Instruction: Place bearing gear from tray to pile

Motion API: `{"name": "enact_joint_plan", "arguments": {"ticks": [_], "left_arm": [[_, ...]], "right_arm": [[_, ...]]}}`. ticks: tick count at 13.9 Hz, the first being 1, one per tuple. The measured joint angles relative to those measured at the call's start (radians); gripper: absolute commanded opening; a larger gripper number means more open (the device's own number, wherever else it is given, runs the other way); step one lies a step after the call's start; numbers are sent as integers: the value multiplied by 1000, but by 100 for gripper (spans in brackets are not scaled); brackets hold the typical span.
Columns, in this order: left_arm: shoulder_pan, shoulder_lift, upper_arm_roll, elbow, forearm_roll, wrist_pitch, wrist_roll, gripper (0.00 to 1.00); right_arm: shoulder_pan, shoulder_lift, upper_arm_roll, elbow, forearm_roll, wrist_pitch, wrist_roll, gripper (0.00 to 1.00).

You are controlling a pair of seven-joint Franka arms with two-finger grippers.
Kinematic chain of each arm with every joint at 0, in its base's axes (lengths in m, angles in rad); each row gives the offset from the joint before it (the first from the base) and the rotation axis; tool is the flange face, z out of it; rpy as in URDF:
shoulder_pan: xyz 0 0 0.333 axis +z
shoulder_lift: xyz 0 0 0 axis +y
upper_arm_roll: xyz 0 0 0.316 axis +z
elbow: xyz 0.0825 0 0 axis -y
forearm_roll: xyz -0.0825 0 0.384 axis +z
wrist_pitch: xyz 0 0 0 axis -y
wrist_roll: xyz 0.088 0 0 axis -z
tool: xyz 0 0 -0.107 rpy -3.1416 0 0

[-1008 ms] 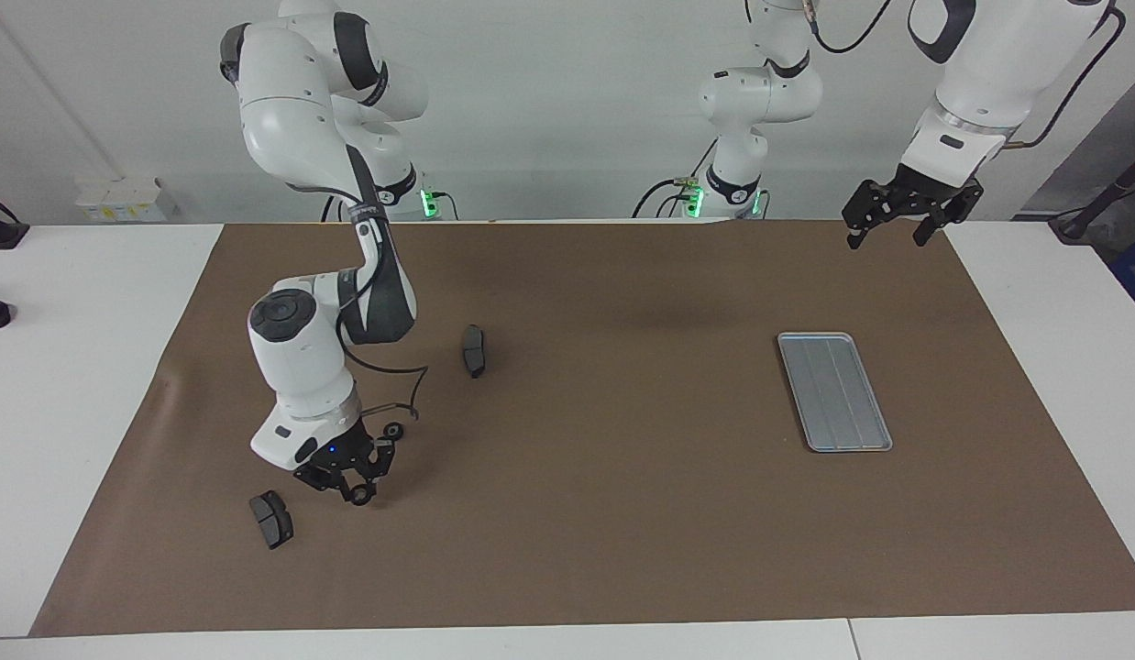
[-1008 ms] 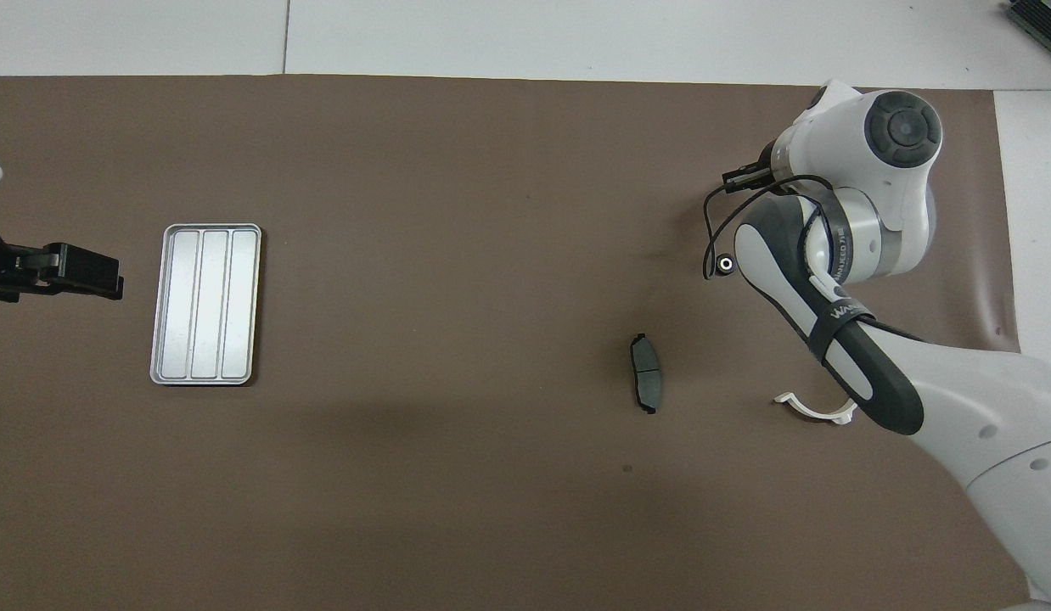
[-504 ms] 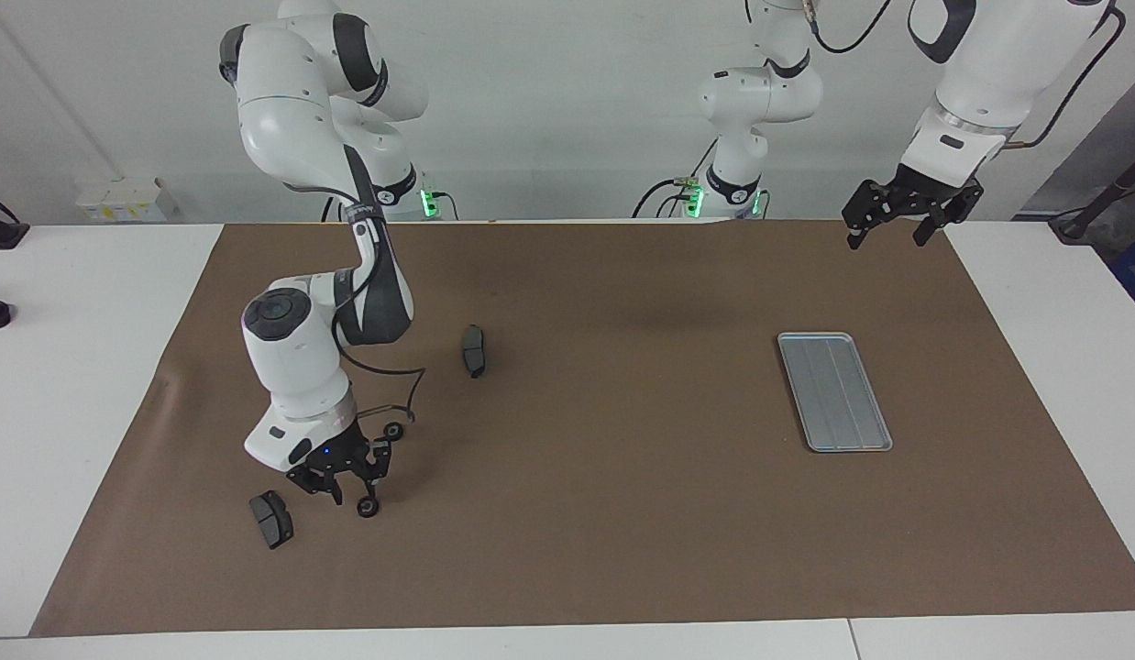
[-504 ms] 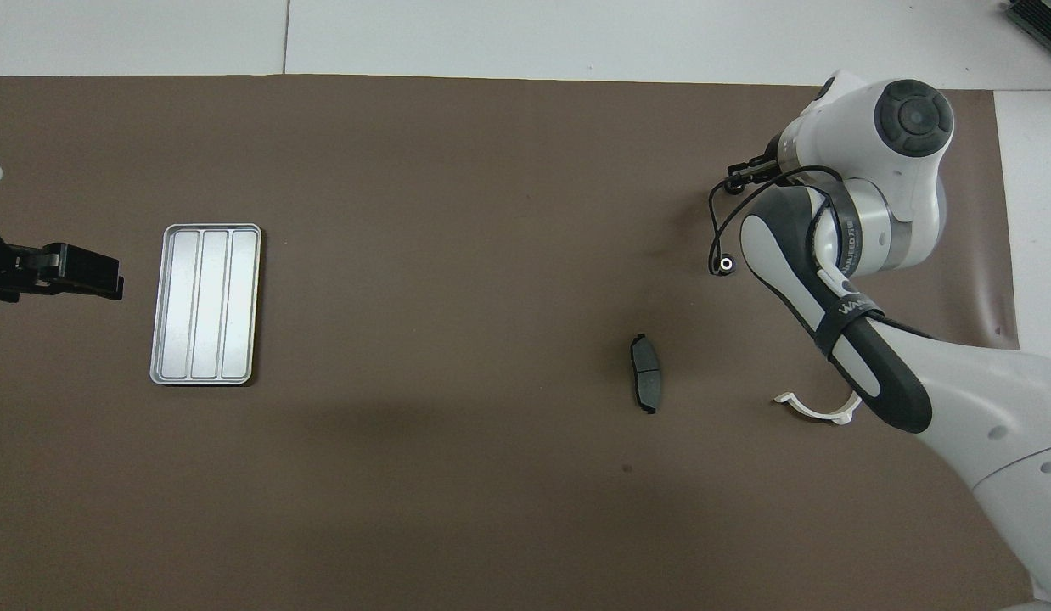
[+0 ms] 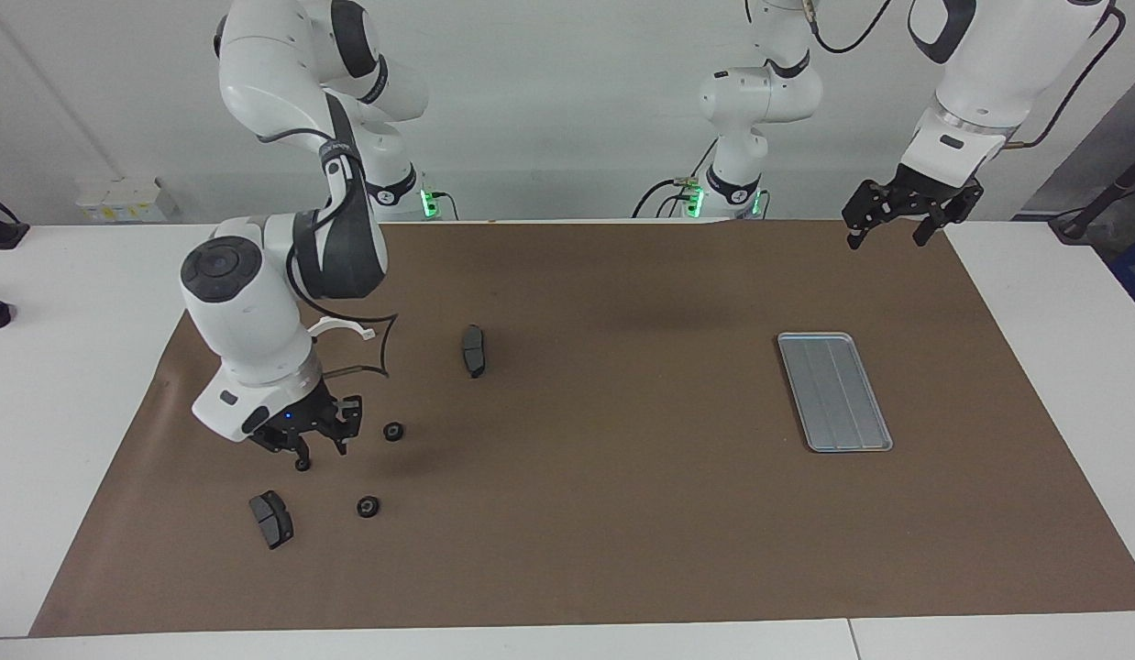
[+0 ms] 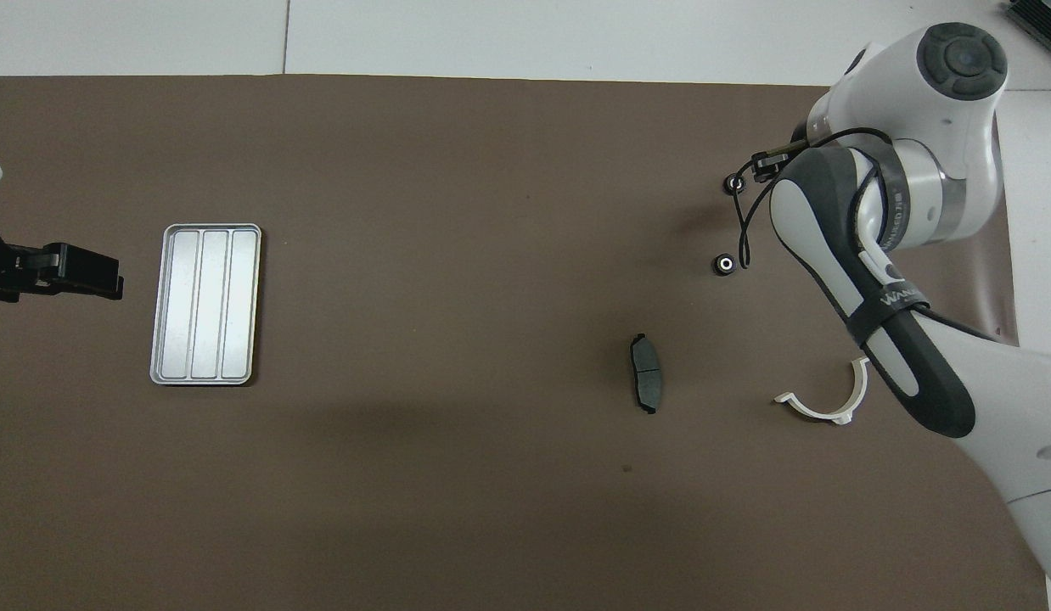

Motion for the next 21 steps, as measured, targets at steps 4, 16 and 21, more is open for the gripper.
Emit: {"name": "enact_joint_plan", "arguments": {"ticks": [4,16,21], "left_arm": [[0,0,0,0,0,0,0,100],[0,0,0,0,0,0,0,100],[0,0,0,0,0,0,0,100]], "right_arm": [[0,-122,0,8,6,-198,0,57],[-58,-361,0,-25,149,-434,204,100],[-43,-384,10,-57,148,-442,216,100]]}}
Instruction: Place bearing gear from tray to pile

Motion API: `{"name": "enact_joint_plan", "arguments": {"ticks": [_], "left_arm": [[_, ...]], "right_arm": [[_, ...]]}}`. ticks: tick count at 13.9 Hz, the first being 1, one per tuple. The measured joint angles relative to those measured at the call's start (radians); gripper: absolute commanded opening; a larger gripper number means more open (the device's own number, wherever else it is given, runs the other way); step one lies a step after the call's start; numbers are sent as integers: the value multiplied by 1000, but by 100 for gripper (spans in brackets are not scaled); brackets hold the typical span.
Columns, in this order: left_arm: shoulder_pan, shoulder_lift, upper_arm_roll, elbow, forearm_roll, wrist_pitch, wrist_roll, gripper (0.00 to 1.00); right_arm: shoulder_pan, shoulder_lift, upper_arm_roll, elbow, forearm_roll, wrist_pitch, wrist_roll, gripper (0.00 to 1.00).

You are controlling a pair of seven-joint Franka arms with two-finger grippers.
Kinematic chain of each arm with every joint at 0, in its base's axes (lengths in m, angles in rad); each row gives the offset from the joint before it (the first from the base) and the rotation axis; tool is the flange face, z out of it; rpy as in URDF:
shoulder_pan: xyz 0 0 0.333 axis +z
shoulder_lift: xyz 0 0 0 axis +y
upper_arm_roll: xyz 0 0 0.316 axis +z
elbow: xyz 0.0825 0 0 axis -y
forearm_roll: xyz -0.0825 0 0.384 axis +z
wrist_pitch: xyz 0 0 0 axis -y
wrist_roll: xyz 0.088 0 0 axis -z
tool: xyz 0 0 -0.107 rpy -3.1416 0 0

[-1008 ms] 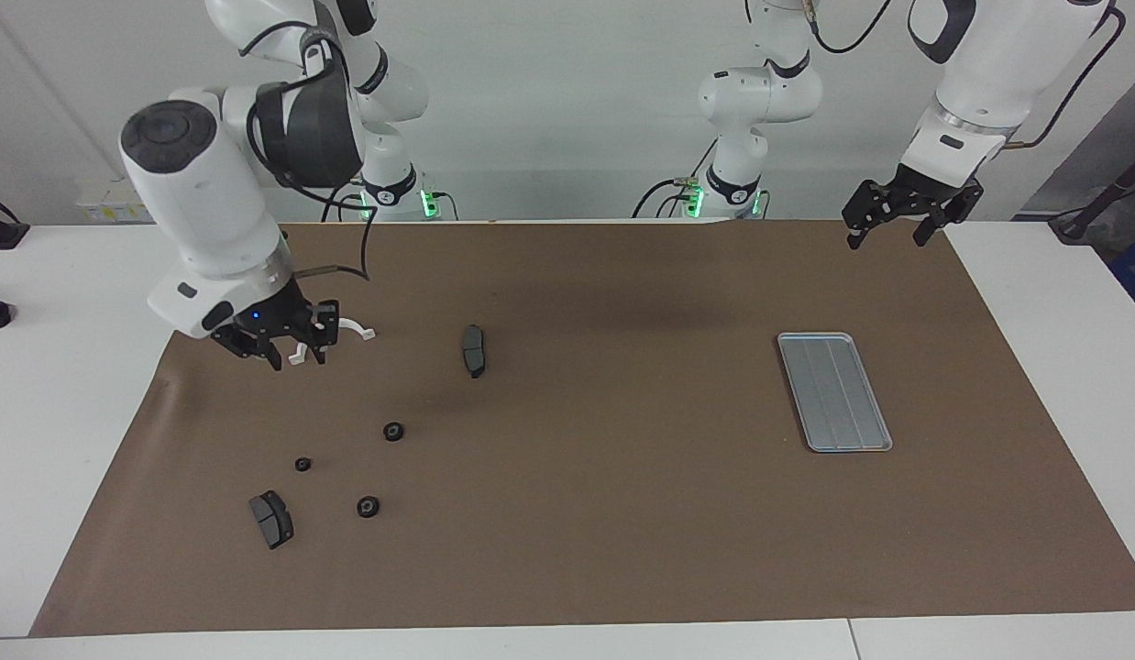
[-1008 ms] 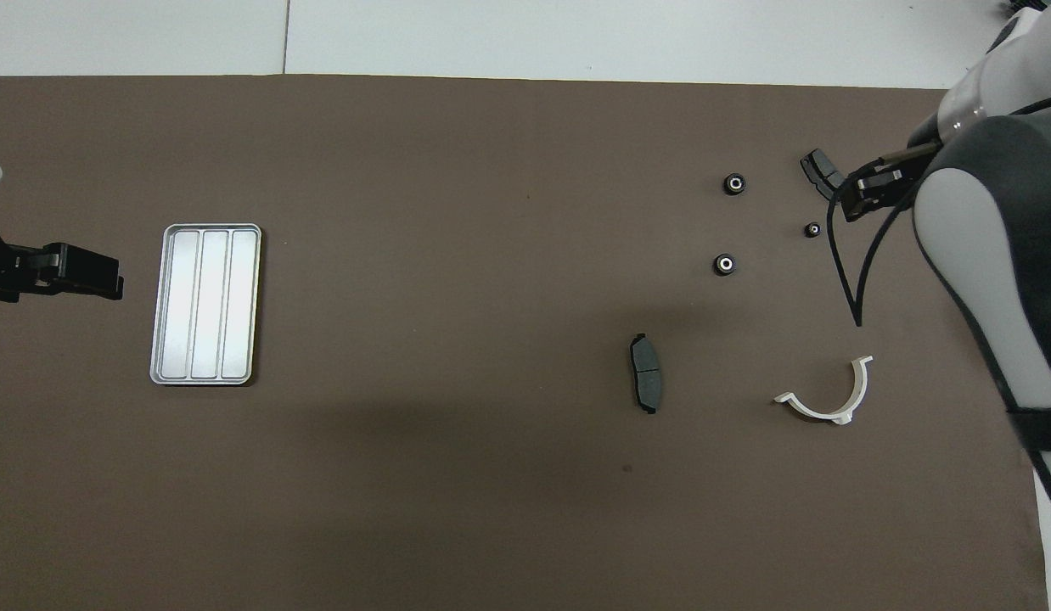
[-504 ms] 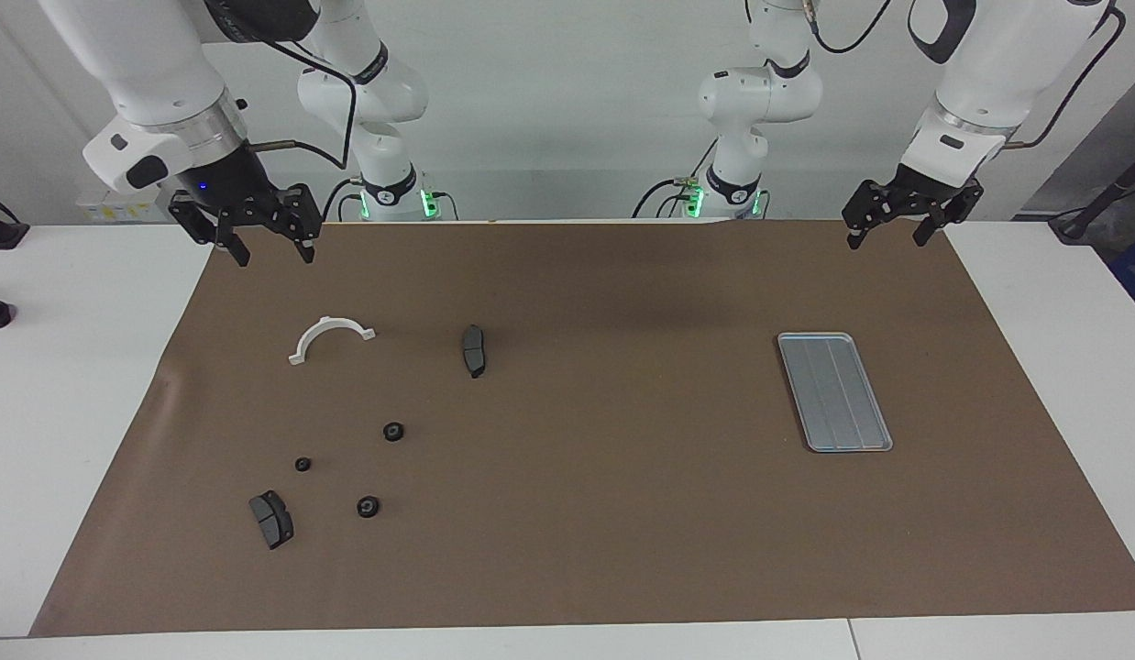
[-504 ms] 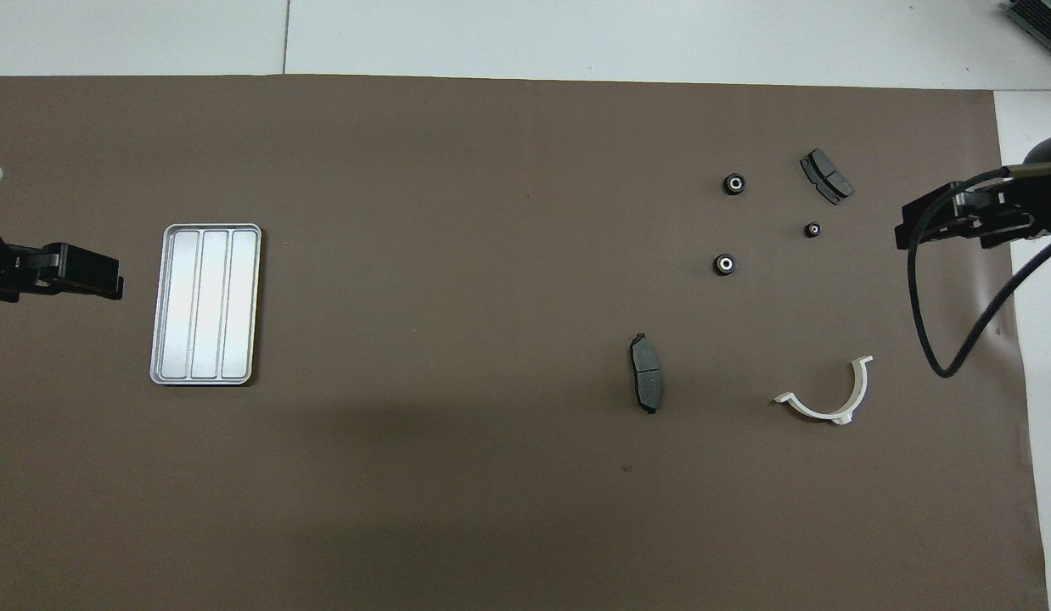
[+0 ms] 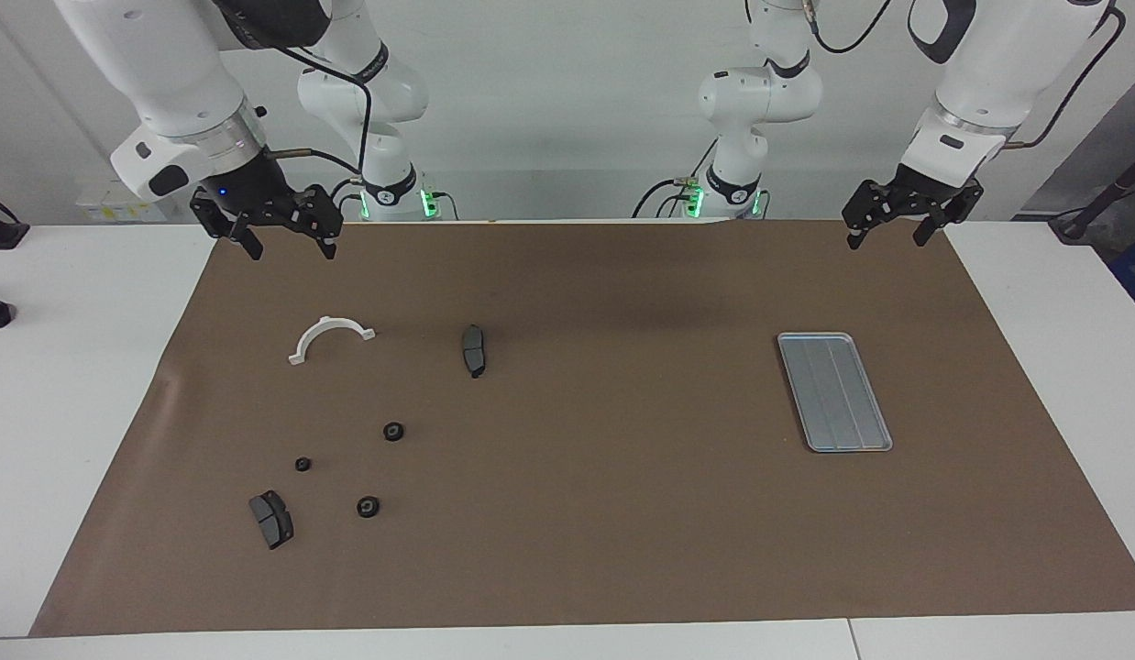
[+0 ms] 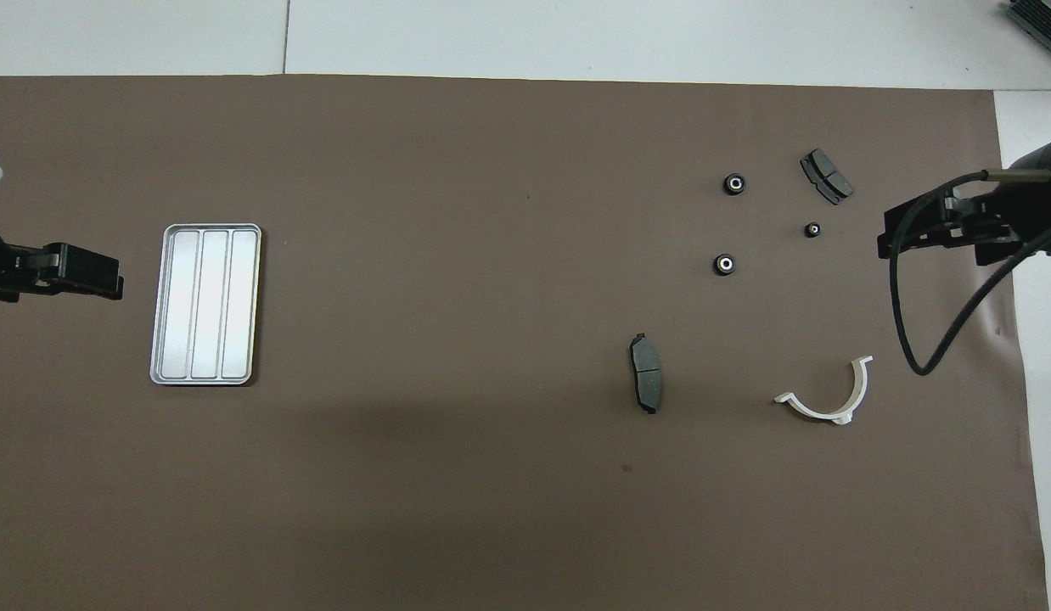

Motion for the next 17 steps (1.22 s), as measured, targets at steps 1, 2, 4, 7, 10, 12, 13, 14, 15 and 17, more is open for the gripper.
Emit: {"name": "enact_joint_plan", "arguments": {"ticks": [1,2,4,7,10,12,13,14,15,17], "left_arm": [[0,0,0,0,0,0,0,100],[0,0,0,0,0,0,0,100],[0,0,0,0,0,0,0,100],[0,0,0,0,0,0,0,100],[0,0,0,0,0,0,0,100],[0,0,0,0,0,0,0,100],[0,0,0,0,0,0,0,100],[0,0,0,0,0,0,0,100],[0,0,0,0,0,0,0,100],[0,0,0,0,0,0,0,100]], "right_arm": [[-1,-3,0,-3,-9,0,0,100],[-1,-4,-1,-5,-31,0,0,100],[-3,-5,-1,-6,-67,0,0,100],[-4,-5,-2,-7,-77,0,0,100],[-4,-5,-2,-7,-77,2,0,100],[-4,-5,-2,-7,-77,15,0,100],[-4,-5,-2,-7,-77,18,0,100],[-4,-5,-2,-7,-77,18,0,100],[-4,-5,-2,-7,-77,18,0,100],[-6,-5,-2,-8,-77,18,0,100]]}}
